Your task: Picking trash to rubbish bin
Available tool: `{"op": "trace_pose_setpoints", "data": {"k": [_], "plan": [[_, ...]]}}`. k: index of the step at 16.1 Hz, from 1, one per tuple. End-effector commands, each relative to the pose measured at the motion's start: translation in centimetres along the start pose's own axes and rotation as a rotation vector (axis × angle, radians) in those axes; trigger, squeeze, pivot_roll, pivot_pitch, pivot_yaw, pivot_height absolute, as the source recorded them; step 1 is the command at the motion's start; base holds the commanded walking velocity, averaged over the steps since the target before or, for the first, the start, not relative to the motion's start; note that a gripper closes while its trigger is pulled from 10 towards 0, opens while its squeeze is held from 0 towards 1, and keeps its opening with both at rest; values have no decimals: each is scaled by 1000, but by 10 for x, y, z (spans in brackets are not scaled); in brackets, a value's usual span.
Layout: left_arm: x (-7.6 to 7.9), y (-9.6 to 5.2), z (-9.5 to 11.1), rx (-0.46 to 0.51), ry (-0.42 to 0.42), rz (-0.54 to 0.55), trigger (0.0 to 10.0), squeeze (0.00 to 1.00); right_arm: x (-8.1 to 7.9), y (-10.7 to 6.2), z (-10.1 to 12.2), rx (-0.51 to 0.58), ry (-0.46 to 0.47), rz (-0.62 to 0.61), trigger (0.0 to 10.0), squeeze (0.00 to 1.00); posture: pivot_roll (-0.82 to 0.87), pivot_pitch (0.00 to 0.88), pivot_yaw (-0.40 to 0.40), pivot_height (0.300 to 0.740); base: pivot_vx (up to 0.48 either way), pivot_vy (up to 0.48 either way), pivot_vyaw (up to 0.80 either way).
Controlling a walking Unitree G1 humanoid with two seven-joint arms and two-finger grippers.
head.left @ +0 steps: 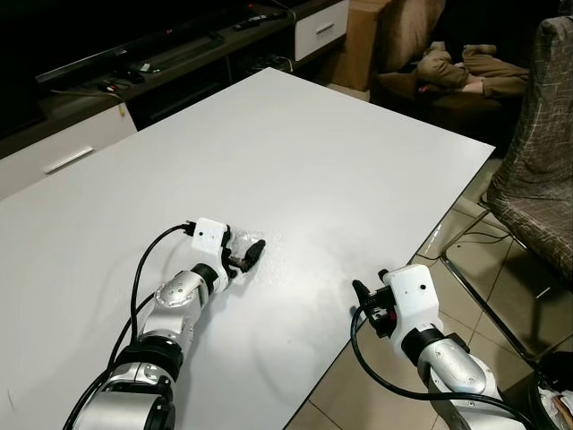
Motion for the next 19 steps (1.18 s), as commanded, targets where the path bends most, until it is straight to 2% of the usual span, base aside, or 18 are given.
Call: {"op": "trace_pose_setpoints", "data": {"k": [1,3,15,18,19], "plan": [[-1,-2,-5,-17,-10,-4,0,0,-1,0,-1,1,-10,0,10000,0,-103,28,97,740,0,0,0],[-1,-2,-6,-10,-44,-3,0,0,-1,0,-1,2,-13,1,10000,0,-102,28,97,740,0,0,0],[8,0,-4,5,-74,-54,0,0,-1,3,-1,3,-24,1,10000,0,-100,21,100,740,0,0,0],[11,0,-2,30,-119,-69,0,0,-1,5,1,10,-27,-1,10000,0,-95,14,104,740,0,0,0],[11,-1,2,55,-166,-63,0,0,2,6,2,20,-27,-19,10000,0,-100,13,108,740,0,0,0]]}}
Point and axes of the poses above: a point about 5 cm out from each wrist's last joint towards the gripper, its own y axis pointing out of the wrist towards the gripper, its own z axis along the axis of the wrist's last joint, x = y × z, the point moved 5 cm from there along y, pointing out of the wrist towards the gripper, and after that the axes turned 11 degrees about y, right-handed, at the moved point
